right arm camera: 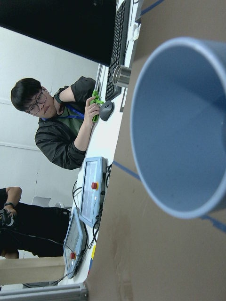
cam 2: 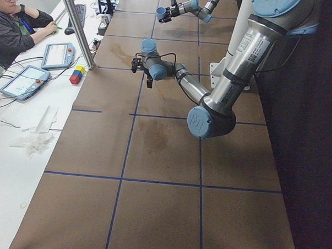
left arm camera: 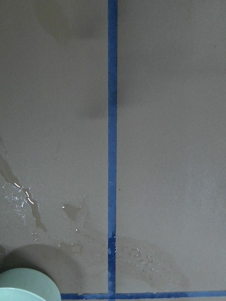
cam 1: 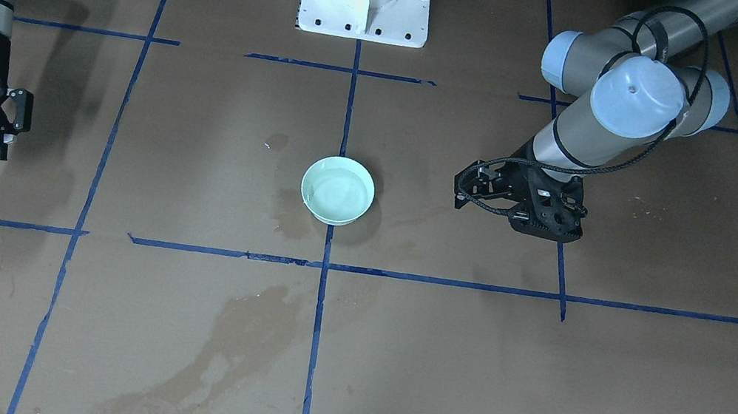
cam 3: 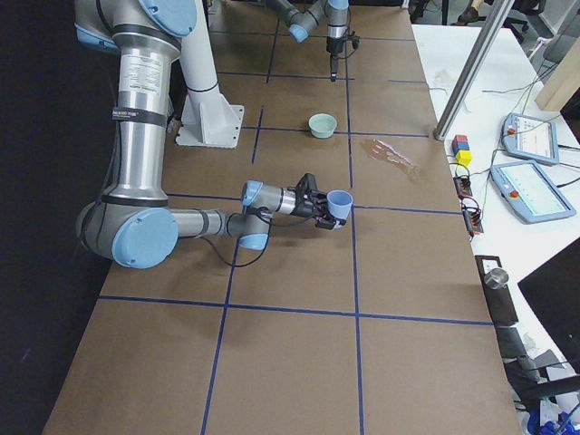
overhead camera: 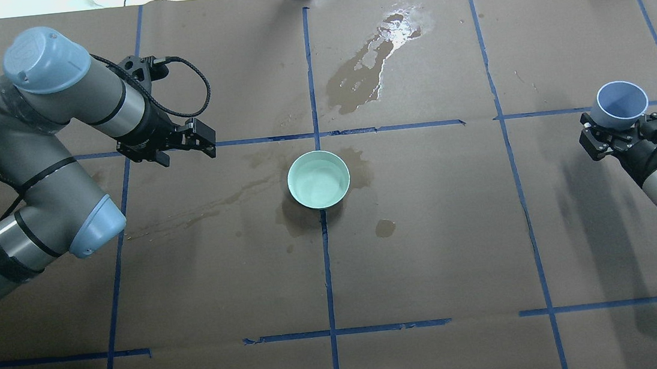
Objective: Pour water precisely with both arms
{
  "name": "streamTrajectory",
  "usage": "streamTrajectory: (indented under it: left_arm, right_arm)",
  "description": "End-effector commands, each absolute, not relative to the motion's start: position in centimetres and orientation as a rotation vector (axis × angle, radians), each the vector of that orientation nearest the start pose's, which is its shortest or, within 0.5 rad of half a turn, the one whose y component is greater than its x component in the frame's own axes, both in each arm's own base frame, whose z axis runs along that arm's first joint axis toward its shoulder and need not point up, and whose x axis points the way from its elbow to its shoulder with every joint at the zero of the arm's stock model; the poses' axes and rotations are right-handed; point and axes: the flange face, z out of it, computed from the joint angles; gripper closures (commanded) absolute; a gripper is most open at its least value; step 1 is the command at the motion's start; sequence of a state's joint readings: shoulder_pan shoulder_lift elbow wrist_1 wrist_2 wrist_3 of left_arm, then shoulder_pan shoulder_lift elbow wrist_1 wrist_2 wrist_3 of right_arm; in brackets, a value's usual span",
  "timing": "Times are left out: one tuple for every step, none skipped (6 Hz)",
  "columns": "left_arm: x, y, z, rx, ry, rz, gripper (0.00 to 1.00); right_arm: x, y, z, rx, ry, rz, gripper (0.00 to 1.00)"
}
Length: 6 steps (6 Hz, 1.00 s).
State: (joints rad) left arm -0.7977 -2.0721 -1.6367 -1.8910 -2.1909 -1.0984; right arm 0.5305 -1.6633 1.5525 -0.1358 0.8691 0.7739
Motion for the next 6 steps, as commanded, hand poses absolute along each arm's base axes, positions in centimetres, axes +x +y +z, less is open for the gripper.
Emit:
streamTrajectory:
  left_arm:
    - [40.8,-52.7,29.8,0.041,1.028,-0.023,0.00]
    - [40.9,-52.7,29.9,0.029,1.024,-0.036,0.00]
    - [41.2,-52.7,29.5,-0.005,1.027,-0.093,0.00]
    - [41.1,-52.7,29.3,-0.003,1.030,-0.094,0.00]
    - [41.1,-52.6,29.2,-0.002,1.031,-0.093,0.00]
    - [41.1,-52.6,29.2,-0.002,1.031,-0.093,0.00]
  right_arm:
    - [-36.0,-43.4,47.9,1.250,-0.630,0.212,0.96]
    - [-38.7,-43.7,45.4,1.238,-0.632,0.192,0.97]
    - [-41.2,-44.2,42.9,1.227,-0.611,0.178,1.00]
    - [-45.0,-44.1,39.3,1.236,-0.527,0.170,1.00]
    - [-49.2,-42.9,35.2,1.256,-0.451,0.157,1.00]
    - [-52.0,-41.2,32.8,1.277,-0.398,0.141,1.00]
